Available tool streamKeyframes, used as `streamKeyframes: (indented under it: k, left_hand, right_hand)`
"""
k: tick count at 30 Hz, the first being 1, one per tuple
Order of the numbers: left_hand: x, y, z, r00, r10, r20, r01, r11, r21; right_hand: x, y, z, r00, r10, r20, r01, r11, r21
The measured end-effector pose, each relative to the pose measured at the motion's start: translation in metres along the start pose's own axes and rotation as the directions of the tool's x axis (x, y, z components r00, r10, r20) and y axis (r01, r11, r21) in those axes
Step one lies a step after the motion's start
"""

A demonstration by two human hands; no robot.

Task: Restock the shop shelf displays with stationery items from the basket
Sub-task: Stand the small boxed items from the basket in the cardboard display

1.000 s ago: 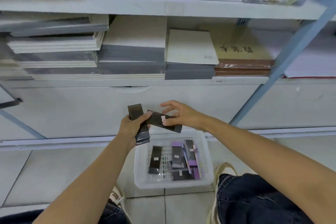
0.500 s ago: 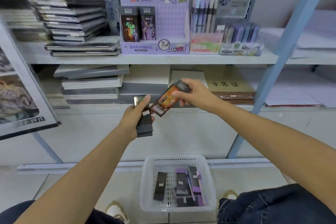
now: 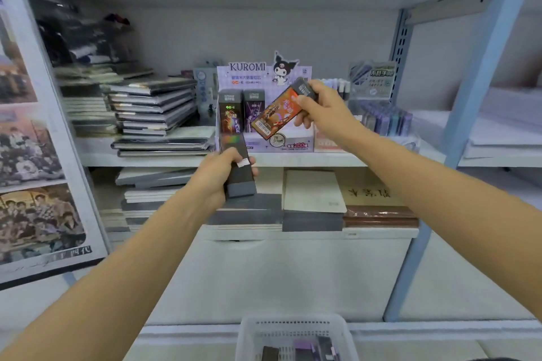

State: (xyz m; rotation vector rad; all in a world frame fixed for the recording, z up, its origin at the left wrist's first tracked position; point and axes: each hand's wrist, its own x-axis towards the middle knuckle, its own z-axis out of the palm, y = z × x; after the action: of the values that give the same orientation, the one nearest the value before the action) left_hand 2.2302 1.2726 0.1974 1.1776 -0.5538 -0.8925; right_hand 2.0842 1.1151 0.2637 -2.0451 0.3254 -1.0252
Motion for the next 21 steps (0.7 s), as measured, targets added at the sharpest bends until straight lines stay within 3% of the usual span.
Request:
streamKeyframes:
  k: [9, 14, 18, 21]
  left_hand:
    - [0.033, 0.017, -0.029, 0.957, 0.263, -0.124, -0.24, 0.955, 0.173]
    - [0.044, 0.021, -0.035, 0.954, 0.272, -0.123, -0.248, 0.951, 0.184]
    - [0.048, 0.023, -0.035, 0.955, 0.278, -0.1, -0.256, 0.947, 0.193]
    - [0.049, 0.023, -0.035, 0.955, 0.282, -0.095, -0.26, 0.946, 0.195]
  right_hand:
    - [0.059, 0.023, 0.026, 0.998, -0.06, 0.011, 0.059, 0.927, -0.371]
    - [0.07, 0.025, 0.035, 0.984, -0.121, 0.128, 0.17, 0.837, -0.52]
    - [0.078, 0.014, 0.036, 0.964, -0.031, 0.263, 0.183, 0.796, -0.577]
    - [0.083, 0.012, 0.043, 0.959, -0.022, 0.282, 0.199, 0.762, -0.617]
